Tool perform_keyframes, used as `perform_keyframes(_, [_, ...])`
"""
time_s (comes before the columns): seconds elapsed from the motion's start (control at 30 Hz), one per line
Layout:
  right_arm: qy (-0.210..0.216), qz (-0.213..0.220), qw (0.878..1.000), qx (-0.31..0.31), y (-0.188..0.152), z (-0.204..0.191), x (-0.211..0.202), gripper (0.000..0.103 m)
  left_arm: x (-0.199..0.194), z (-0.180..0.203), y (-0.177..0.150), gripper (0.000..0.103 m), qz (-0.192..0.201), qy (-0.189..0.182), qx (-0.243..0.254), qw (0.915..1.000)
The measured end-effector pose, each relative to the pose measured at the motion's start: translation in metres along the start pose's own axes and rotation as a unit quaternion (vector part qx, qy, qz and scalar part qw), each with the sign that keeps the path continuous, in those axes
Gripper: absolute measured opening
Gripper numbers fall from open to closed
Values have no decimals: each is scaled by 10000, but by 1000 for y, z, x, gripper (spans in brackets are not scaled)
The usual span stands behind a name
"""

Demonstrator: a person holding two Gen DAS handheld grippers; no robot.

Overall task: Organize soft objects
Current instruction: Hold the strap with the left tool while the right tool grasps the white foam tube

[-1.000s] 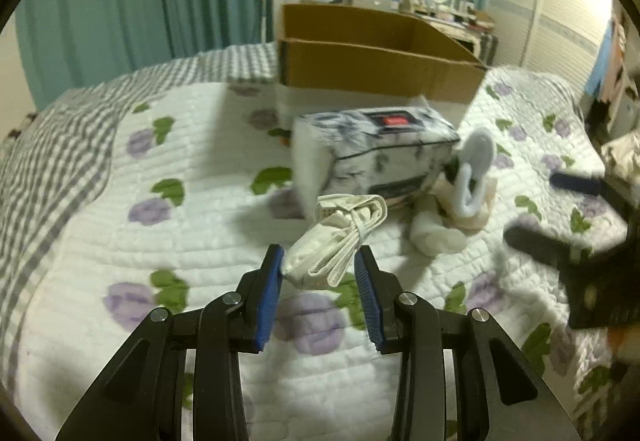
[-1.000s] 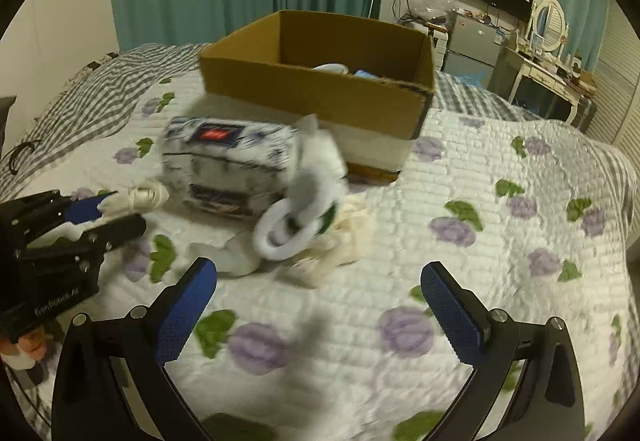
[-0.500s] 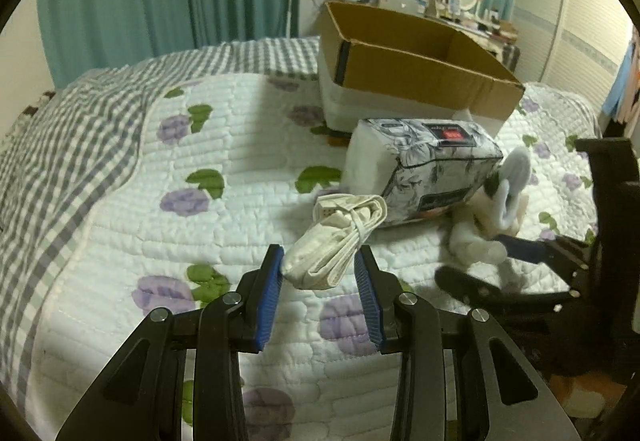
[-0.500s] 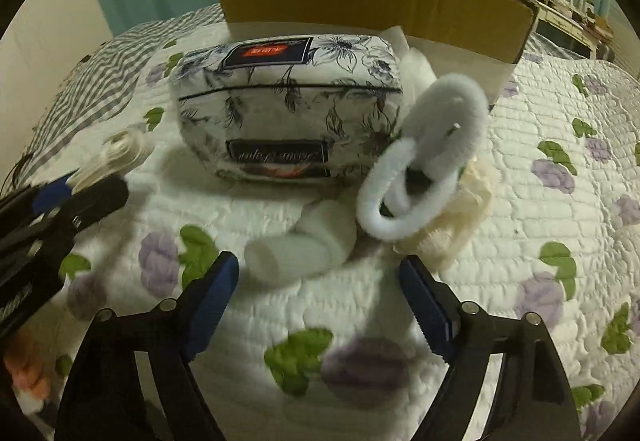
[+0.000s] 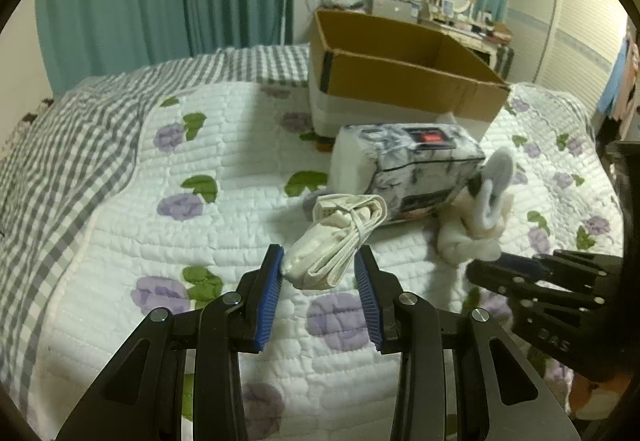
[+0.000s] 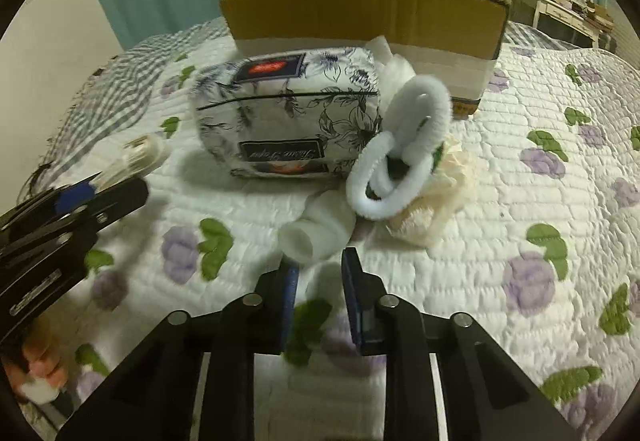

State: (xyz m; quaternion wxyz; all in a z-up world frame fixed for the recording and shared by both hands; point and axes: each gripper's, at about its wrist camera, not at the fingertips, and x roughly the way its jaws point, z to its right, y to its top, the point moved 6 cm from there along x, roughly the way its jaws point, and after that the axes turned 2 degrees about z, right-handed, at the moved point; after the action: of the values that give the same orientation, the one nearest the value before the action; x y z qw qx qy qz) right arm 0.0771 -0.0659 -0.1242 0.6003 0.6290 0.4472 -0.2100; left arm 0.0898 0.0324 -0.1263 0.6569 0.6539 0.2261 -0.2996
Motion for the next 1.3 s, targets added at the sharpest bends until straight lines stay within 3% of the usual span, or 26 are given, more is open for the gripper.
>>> perform_keyframes(0.07, [77,78,9999,-26,-1,-1,-10,14,-5,4,1,36,63,5,61,10000])
perform_keyframes(0.27, [342,242,9991,-25,-6,1,-33,16,-10,13,2,36,144,42,156,9998])
perform_keyframes(0.3, [324,276,9991,-32,-7,2,-34,18,-7,12,2,36,123,44,158,9998])
perform_keyframes(0.37, [297,200,9993,-45,-7,0,-29,39,-2,10,2,36,83,86,152,9998])
perform_keyframes(0.47, [186,105,9998,-24,-6,-1,-15,54,6,5,0,36,14,98,73,9999])
perform_keyframes(0.67, [-42,-46,10000,64,7,0,22,53,16,-7,1,36,-87,104,-47,9999])
perform_keyframes(0.7, [-80,-50,9999,70,10,1,26,48,16,-8,1,36,-84,98,-49,9999])
perform_keyframes(0.73, [-131,-26,9999,86,13,2,28,29,15,-9,1,36,-81,78,-57,9999])
perform_keyframes(0.83, [-194,-60,9998,36,16,1,32,28,13,-8,0,36,-59,34,-59,10000])
perform_keyframes(0.97, [-120,23,9999,-54,8,-1,17,27,3,-6,0,36,7,-70,-87,9999])
perform_keyframes(1.17, [353,29,9993,-140,-7,-13,-23,27,-23,5,9,36,155,-16,34,9999])
perform_keyframes(1.3, [619,345,9973,-196,-5,-14,-65,27,-45,22,27,36,428,-9,220,9988])
